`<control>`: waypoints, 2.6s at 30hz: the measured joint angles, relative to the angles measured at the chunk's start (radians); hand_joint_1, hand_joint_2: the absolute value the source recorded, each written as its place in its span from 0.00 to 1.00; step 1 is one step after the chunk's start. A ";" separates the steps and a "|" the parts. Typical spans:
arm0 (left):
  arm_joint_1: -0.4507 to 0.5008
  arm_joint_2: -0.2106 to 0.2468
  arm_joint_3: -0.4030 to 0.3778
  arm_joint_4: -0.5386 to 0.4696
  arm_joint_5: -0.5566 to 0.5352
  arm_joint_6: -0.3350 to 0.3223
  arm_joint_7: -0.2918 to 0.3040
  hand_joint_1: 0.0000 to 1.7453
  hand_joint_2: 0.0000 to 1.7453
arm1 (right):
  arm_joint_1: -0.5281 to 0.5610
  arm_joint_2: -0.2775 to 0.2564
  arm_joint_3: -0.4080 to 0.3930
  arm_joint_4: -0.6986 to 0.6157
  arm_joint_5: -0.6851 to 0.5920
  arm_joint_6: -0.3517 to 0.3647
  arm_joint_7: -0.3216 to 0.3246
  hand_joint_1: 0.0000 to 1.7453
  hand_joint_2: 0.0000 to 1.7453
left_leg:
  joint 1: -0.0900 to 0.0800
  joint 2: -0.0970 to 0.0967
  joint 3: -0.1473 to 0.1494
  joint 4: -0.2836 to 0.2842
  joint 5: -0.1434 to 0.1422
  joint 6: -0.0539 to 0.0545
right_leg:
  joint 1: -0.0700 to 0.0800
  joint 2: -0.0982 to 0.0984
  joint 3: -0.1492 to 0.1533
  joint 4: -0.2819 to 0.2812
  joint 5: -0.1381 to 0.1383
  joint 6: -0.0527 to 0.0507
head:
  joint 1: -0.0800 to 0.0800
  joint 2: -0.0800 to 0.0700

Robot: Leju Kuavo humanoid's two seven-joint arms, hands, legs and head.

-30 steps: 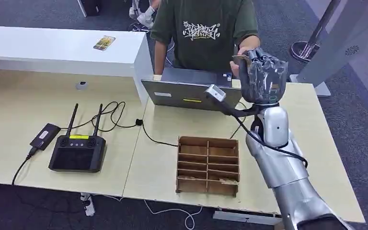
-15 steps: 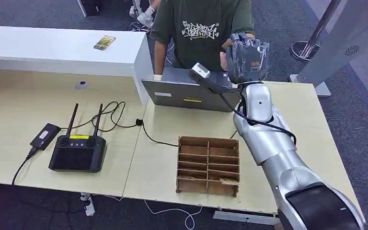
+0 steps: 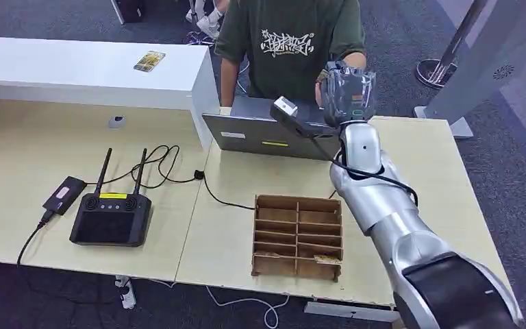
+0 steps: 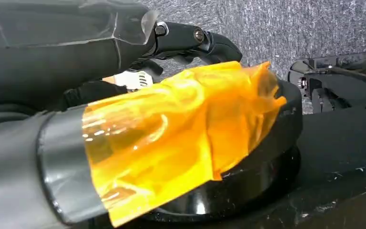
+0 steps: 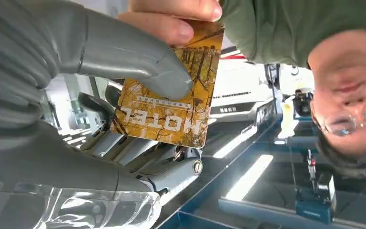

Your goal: Pass the card to the sensor for recognition and then transmit it.

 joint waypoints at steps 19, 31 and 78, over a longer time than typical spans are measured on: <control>0.000 0.000 0.000 0.000 0.007 0.001 0.000 0.00 0.00 | -0.001 0.000 -0.003 0.027 -0.052 0.000 -0.018 0.00 1.00 | 0.000 0.000 0.000 0.000 0.000 0.000 | 0.000 0.000 0.000 0.000 0.000 0.000 | 0.000 0.000; 0.000 0.000 0.000 0.000 0.015 0.001 -0.001 0.00 0.00 | -0.003 0.006 -0.003 0.026 -0.051 -0.001 -0.020 0.00 1.00 | 0.000 0.000 0.000 0.000 0.000 0.000 | 0.000 0.000 0.000 0.000 0.000 0.000 | 0.000 0.000; 0.009 0.000 0.029 0.000 0.089 0.016 -0.050 0.00 0.00 | 0.303 -0.024 -0.060 -0.453 -0.592 0.024 -0.243 0.00 1.00 | 0.000 0.001 0.000 0.000 0.000 0.000 | 0.000 0.000 -0.001 0.000 0.000 0.000 | 0.000 0.000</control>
